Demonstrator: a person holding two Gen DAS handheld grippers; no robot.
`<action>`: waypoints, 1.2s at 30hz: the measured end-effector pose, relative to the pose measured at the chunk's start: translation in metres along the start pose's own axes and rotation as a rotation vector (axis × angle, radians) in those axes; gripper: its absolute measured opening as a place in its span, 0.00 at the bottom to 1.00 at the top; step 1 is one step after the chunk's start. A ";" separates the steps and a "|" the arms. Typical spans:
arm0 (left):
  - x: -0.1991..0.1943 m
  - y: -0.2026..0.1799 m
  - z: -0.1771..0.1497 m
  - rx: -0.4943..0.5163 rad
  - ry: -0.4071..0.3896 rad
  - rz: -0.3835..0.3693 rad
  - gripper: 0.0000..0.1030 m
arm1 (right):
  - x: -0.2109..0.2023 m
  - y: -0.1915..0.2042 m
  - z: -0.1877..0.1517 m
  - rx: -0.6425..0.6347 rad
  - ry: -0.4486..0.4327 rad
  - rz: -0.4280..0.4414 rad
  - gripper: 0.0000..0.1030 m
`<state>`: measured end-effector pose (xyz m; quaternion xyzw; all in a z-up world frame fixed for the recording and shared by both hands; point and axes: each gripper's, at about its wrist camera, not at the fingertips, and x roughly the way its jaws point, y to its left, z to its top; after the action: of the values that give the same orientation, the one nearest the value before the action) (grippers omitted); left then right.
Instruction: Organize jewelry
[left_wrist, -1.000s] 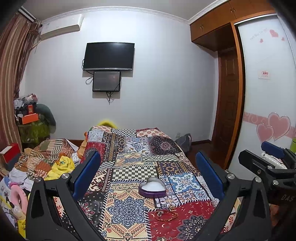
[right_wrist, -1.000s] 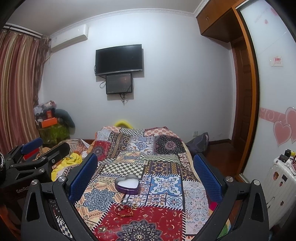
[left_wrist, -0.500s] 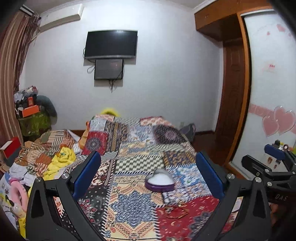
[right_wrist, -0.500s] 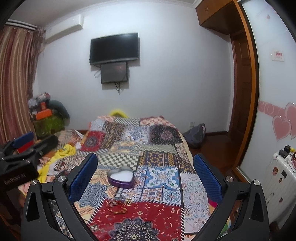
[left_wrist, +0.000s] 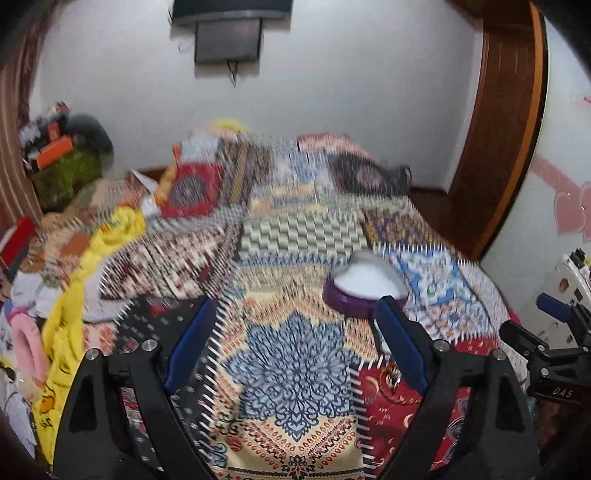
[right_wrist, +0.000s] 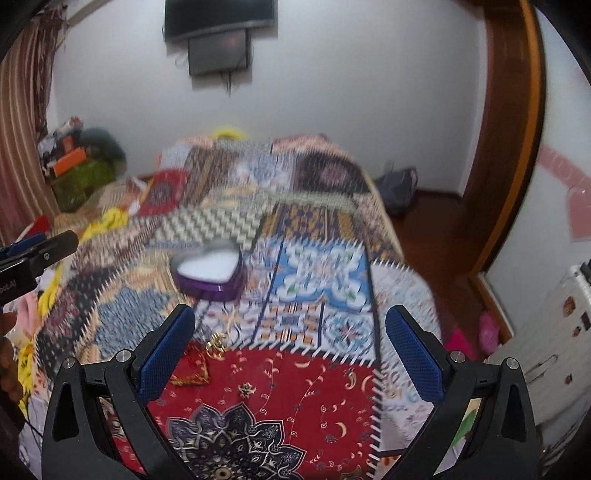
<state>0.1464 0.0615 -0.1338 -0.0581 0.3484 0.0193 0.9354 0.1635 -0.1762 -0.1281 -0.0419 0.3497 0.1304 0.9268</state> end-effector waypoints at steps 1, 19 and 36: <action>0.009 0.001 -0.003 -0.002 0.035 -0.017 0.82 | 0.007 0.000 -0.002 -0.004 0.016 0.006 0.99; 0.080 -0.039 -0.026 0.157 0.282 -0.209 0.52 | 0.065 0.014 -0.010 -0.073 0.221 0.203 0.42; 0.087 -0.045 -0.033 0.170 0.305 -0.231 0.49 | 0.077 0.033 -0.011 -0.135 0.281 0.298 0.15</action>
<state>0.1941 0.0122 -0.2108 -0.0206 0.4772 -0.1269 0.8693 0.2028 -0.1301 -0.1865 -0.0693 0.4682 0.2819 0.8346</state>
